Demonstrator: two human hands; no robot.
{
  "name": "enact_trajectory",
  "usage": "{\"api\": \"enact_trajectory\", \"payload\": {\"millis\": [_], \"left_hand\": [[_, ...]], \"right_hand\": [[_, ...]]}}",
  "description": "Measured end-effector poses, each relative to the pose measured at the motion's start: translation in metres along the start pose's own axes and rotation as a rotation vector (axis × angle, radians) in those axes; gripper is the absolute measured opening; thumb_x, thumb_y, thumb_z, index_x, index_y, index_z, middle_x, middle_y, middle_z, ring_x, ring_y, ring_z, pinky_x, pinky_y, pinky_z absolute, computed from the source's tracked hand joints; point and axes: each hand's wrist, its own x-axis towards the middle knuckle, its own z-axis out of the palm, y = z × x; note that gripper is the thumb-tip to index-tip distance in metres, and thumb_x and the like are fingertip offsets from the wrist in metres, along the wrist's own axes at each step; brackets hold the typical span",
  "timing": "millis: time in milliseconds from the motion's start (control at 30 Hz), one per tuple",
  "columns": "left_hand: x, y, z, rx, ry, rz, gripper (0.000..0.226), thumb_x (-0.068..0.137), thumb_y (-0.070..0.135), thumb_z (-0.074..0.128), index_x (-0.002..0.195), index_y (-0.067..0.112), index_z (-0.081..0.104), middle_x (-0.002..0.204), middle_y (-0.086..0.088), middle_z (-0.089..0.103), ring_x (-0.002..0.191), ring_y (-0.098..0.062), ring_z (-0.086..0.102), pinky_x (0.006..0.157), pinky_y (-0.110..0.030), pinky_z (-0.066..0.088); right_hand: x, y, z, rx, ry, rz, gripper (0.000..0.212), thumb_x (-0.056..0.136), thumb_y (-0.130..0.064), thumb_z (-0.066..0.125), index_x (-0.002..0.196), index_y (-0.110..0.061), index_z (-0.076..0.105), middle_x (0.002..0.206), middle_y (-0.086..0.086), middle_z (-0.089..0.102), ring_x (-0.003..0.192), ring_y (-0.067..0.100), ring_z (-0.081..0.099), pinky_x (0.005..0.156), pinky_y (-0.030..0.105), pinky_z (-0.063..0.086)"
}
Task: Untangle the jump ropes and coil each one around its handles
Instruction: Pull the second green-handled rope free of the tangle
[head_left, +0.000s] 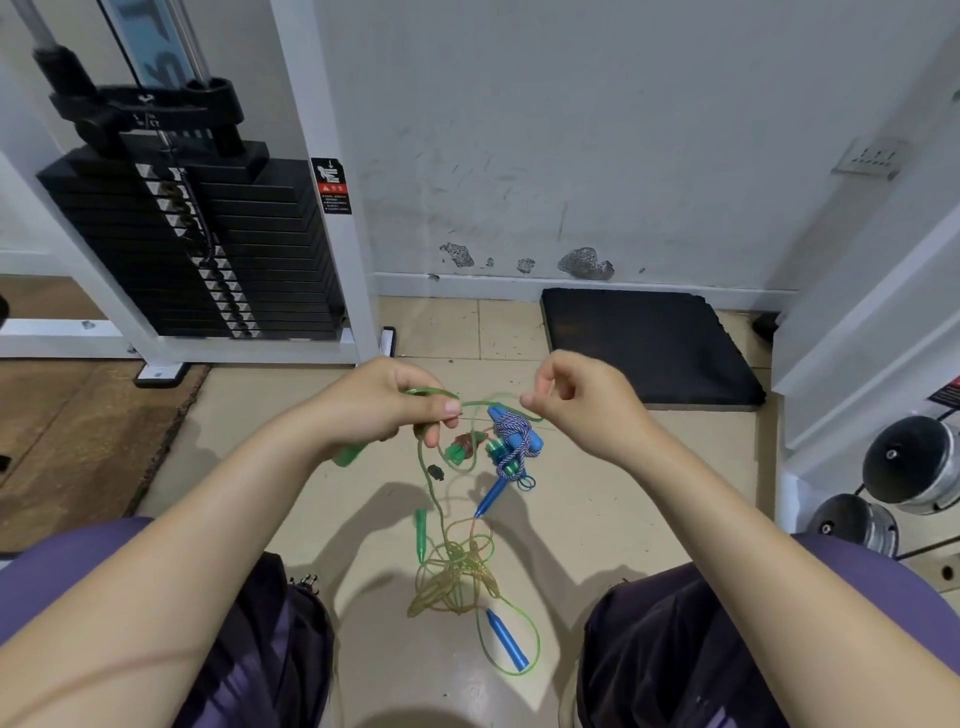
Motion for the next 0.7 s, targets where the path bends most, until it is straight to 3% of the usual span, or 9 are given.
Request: {"api": "enact_trajectory", "payload": {"millis": [67, 133, 200, 300, 400, 500, 633, 700], "left_hand": [[0.002, 0.000, 0.008, -0.039, -0.036, 0.018, 0.019, 0.093, 0.026, 0.066, 0.079, 0.014, 0.071, 0.053, -0.004, 0.058, 0.050, -0.011, 0.046, 0.046, -0.020, 0.031], [0.005, -0.002, 0.014, -0.115, -0.048, 0.013, 0.020, 0.094, 0.024, 0.064, 0.079, 0.011, 0.067, 0.046, -0.005, 0.050, 0.047, -0.018, 0.048, 0.044, -0.022, 0.029], [0.006, -0.003, 0.018, -0.170, -0.065, -0.004, 0.020, 0.094, 0.023, 0.064, 0.079, 0.011, 0.067, 0.045, -0.003, 0.046, 0.043, -0.019, 0.046, 0.042, -0.021, 0.028], [0.005, -0.002, 0.020, -0.204, -0.128, 0.006, 0.026, 0.095, 0.022, 0.062, 0.071, 0.015, 0.067, 0.050, -0.003, 0.050, 0.044, -0.015, 0.044, 0.042, -0.019, 0.028], [0.004, -0.001, 0.012, -0.093, -0.208, -0.009, 0.029, 0.097, 0.023, 0.060, 0.070, 0.017, 0.071, 0.067, -0.007, 0.067, 0.056, -0.015, 0.057, 0.046, -0.021, 0.027], [0.003, -0.005, -0.003, 0.055, -0.177, -0.078, 0.024, 0.097, 0.026, 0.060, 0.089, 0.009, 0.074, 0.082, -0.006, 0.076, 0.069, -0.013, 0.067, 0.048, -0.021, 0.028], [0.001, -0.012, -0.018, 0.242, -0.204, -0.133, 0.029, 0.100, 0.029, 0.055, 0.080, 0.012, 0.069, 0.082, -0.007, 0.076, 0.076, -0.011, 0.067, 0.053, -0.026, 0.031], [0.001, -0.012, -0.019, 0.217, -0.211, -0.112, 0.033, 0.102, 0.028, 0.051, 0.075, 0.012, 0.060, 0.070, -0.008, 0.071, 0.074, -0.015, 0.067, 0.057, -0.024, 0.038]], "right_hand": [[-0.006, -0.010, 0.004, 0.030, -0.043, -0.142, 0.016, 0.092, -0.017, 0.062, 0.081, -0.028, 0.065, 0.082, -0.007, 0.055, 0.070, 0.003, 0.050, 0.069, 0.020, 0.041], [-0.011, -0.021, 0.007, 0.259, -0.131, -0.203, 0.015, 0.094, -0.009, 0.059, 0.088, -0.020, 0.067, 0.088, -0.006, 0.059, 0.075, 0.004, 0.055, 0.074, 0.018, 0.045], [-0.015, -0.026, 0.010, 0.475, -0.249, -0.182, 0.006, 0.092, -0.005, 0.061, 0.095, -0.010, 0.060, 0.084, 0.003, 0.062, 0.075, 0.012, 0.057, 0.070, 0.024, 0.049], [-0.016, -0.024, 0.017, 0.430, -0.304, -0.168, 0.019, 0.087, -0.008, 0.070, 0.095, -0.015, 0.055, 0.063, -0.004, 0.055, 0.060, 0.014, 0.051, 0.062, 0.033, 0.043], [-0.010, -0.022, 0.017, 0.271, -0.277, -0.155, 0.015, 0.082, -0.018, 0.077, 0.085, -0.022, 0.063, 0.046, -0.013, 0.043, 0.051, 0.015, 0.039, 0.057, 0.028, 0.037], [-0.003, -0.019, 0.008, 0.115, -0.208, -0.134, 0.004, 0.086, -0.023, 0.074, 0.082, -0.023, 0.073, 0.042, -0.013, 0.045, 0.043, 0.005, 0.037, 0.050, 0.020, 0.033], [0.007, -0.004, -0.007, 0.287, 0.038, 0.008, 0.009, 0.089, -0.020, 0.069, 0.081, -0.017, 0.072, 0.054, -0.011, 0.054, 0.050, 0.001, 0.042, 0.051, 0.014, 0.036], [0.008, 0.003, -0.016, 0.350, 0.030, 0.043, 0.011, 0.091, -0.018, 0.067, 0.080, -0.016, 0.070, 0.061, -0.010, 0.061, 0.055, 0.006, 0.050, 0.060, 0.020, 0.043]]}}
